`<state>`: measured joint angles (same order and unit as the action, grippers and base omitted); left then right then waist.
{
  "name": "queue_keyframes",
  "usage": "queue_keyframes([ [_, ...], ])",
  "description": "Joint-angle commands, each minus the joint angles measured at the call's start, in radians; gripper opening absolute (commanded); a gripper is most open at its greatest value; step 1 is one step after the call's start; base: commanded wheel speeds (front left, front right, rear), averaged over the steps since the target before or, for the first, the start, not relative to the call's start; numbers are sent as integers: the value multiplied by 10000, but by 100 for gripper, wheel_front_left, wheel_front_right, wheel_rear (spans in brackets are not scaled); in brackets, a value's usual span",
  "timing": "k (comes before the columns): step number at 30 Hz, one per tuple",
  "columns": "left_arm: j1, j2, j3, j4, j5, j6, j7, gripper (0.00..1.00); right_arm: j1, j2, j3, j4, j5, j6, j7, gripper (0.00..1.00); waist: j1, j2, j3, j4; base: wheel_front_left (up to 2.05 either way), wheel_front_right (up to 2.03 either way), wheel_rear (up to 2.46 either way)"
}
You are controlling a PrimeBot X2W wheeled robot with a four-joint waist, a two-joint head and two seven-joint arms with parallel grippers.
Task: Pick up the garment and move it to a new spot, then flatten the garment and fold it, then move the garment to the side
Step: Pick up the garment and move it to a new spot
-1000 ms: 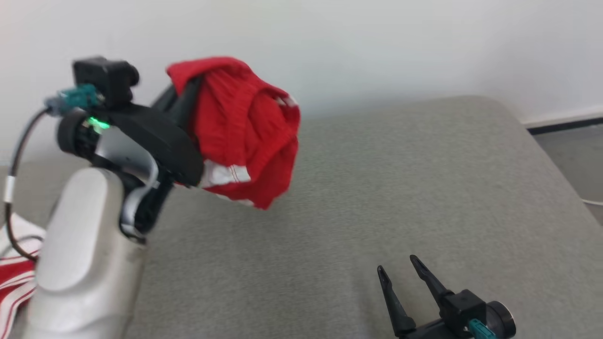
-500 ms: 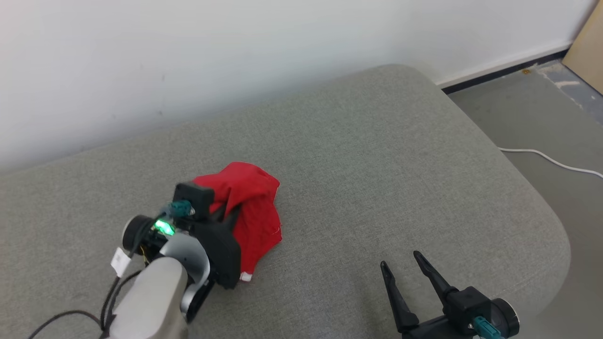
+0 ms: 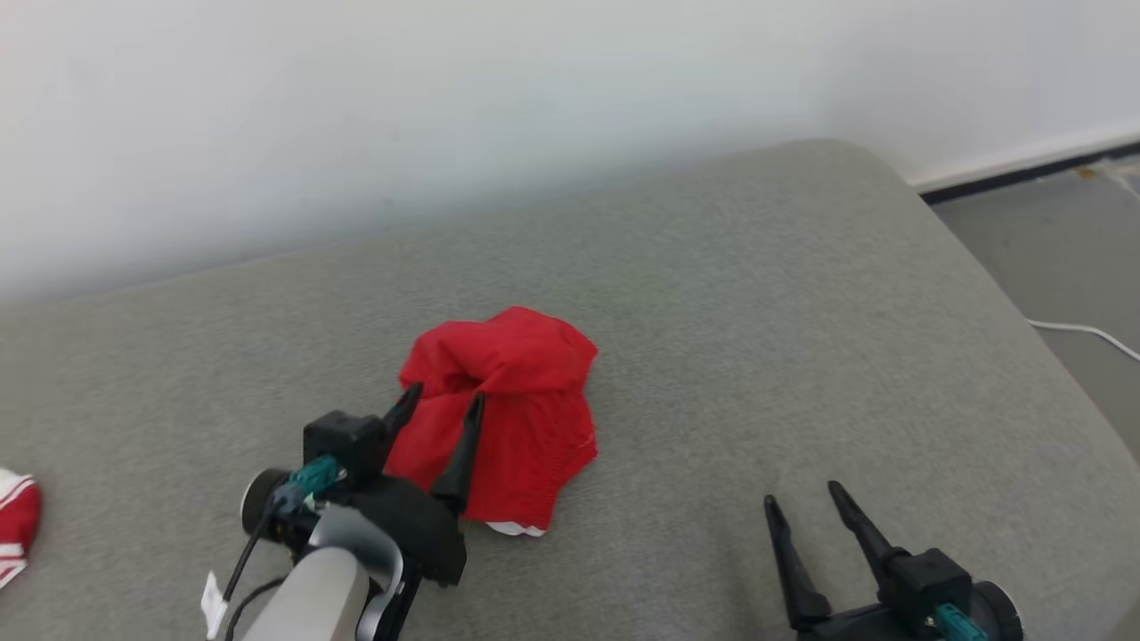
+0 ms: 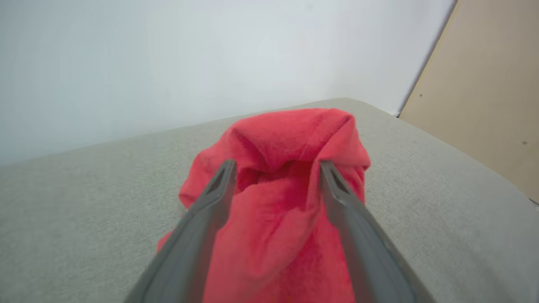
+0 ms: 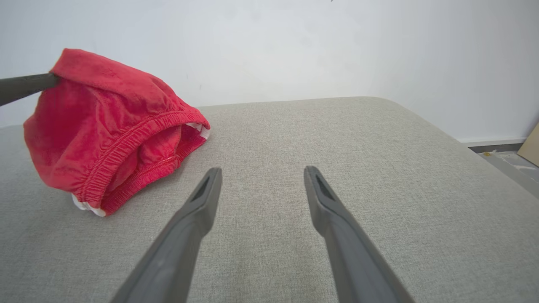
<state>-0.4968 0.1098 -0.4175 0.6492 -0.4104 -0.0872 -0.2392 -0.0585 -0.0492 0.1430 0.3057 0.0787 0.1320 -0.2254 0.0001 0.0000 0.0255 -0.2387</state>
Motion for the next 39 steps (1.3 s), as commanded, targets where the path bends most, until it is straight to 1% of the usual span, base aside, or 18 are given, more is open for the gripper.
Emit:
queue_keyframes([
  [1,422,84,140,-164,-87,110,-110,100,123,-17,-124,-39,18,-25,-34,100,-1,0,-410,753,0,0,0],
  [4,1010,192,644,-825,-276,425,-224,100,266,-18,-474,-42,-58,-25,-53,100,-1,0,-562,1206,0,0,0],
  [5,1010,192,644,-825,-276,425,-224,100,266,-18,-474,-42,-58,-25,-53,100,-1,0,-562,1206,0,0,0],
  [7,1553,279,1009,-1389,-303,678,-252,100,333,-18,-692,-39,-92,-25,-53,100,-1,0,-659,1466,0,0,0],
  [10,2488,402,1736,-2528,-31,1165,-252,100,425,-15,-917,-44,-130,-25,-66,100,-1,0,-770,1787,0,0,0],
  [12,3178,407,2140,-3234,207,1397,-249,100,476,-17,-1039,-33,-166,-25,-87,100,-1,0,-840,1977,0,0,0],
  [16,4378,312,2731,-4465,749,1644,-254,100,585,-18,-1157,7,-180,-25,-120,100,-1,0,-953,2266,0,0,0],
  [20,5179,224,3209,-5126,1110,1599,-254,100,632,-15,-1102,99,-202,-25,-125,100,-1,0,-1045,2422,0,0,0],
  [22,5526,150,3389,-5314,1272,1510,-254,100,658,-18,-1070,148,-196,-25,-120,100,-1,0,-1094,2456,0,0,0],
  [27,6105,15,3595,-5299,1526,1309,-255,100,775,-18,-1007,267,-220,-25,-131,100,-1,0,-1201,2463,0,0,0],
  [33,6255,-121,3812,-5197,1585,1155,-257,100,816,-17,-954,286,-187,-25,-151,100,-1,0,-1207,2344,0,0,0],
  [39,6024,-226,3961,-5120,1682,1008,-256,100,755,-17,-949,283,-149,-25,-158,100,-1,0,-1160,2241,0,0,0],
])
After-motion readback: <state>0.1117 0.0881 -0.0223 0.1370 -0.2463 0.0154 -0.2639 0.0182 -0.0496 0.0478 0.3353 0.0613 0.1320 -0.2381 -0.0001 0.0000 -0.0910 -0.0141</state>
